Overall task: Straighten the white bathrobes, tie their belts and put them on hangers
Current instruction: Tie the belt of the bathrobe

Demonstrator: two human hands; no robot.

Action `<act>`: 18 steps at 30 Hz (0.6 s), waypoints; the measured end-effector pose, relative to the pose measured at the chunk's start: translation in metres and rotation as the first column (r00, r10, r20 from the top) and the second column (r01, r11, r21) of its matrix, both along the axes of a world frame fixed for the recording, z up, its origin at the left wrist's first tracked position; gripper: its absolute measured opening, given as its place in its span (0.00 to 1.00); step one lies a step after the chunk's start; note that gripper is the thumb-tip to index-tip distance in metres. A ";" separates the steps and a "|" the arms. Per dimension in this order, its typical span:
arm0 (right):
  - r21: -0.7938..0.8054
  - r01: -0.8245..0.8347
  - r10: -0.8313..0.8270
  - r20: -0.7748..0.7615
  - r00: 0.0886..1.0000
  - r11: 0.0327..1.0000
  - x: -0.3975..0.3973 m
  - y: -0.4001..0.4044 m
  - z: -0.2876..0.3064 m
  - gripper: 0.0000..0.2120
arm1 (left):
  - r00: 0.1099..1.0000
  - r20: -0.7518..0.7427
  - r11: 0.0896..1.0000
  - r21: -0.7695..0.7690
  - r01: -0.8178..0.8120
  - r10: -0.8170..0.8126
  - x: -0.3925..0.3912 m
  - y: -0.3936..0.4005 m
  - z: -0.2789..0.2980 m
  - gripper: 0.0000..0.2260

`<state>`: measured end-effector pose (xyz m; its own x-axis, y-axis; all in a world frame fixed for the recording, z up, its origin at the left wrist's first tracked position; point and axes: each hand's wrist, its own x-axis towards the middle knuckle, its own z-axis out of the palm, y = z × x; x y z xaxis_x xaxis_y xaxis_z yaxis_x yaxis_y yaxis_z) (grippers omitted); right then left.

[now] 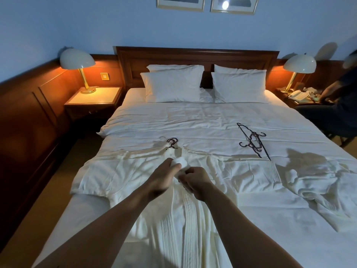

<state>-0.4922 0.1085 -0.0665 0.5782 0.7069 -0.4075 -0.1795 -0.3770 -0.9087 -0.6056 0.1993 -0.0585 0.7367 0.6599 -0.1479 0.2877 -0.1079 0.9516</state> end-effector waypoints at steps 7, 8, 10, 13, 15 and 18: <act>0.248 0.073 0.014 -0.332 0.943 0.966 -0.007 -0.008 0.000 0.17 | 0.999 -0.041 0.999 0.030 -0.011 0.013 -0.003 -0.004 -0.006 0.15; 0.294 0.088 0.042 -0.406 0.913 0.952 -0.007 -0.010 0.001 0.19 | 0.995 -0.093 0.997 0.069 -0.016 0.023 -0.002 -0.005 -0.007 0.14; 0.383 0.106 0.109 -0.500 0.859 0.918 -0.007 -0.012 -0.001 0.24 | 0.987 -0.157 0.989 0.150 -0.007 0.031 -0.001 -0.003 -0.010 0.14; 0.387 0.065 0.148 -0.495 0.856 0.920 -0.003 -0.009 -0.003 0.19 | 0.984 -0.163 0.980 0.172 0.098 -0.070 -0.004 -0.001 -0.012 0.15; 0.292 0.033 0.101 -0.433 0.896 0.956 -0.002 -0.007 -0.004 0.15 | 0.976 -0.172 0.972 0.167 0.165 -0.136 -0.007 0.000 -0.013 0.14; 0.278 0.213 -0.035 -0.530 0.847 0.937 0.005 -0.001 -0.013 0.10 | 0.978 -0.155 0.990 -0.007 0.142 -0.141 -0.013 0.005 -0.016 0.10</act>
<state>-0.4868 0.1077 -0.0800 0.4421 0.7837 -0.4362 -0.6746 -0.0300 -0.7376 -0.6182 0.2043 -0.0741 0.7909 0.5518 -0.2647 0.4131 -0.1622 0.8961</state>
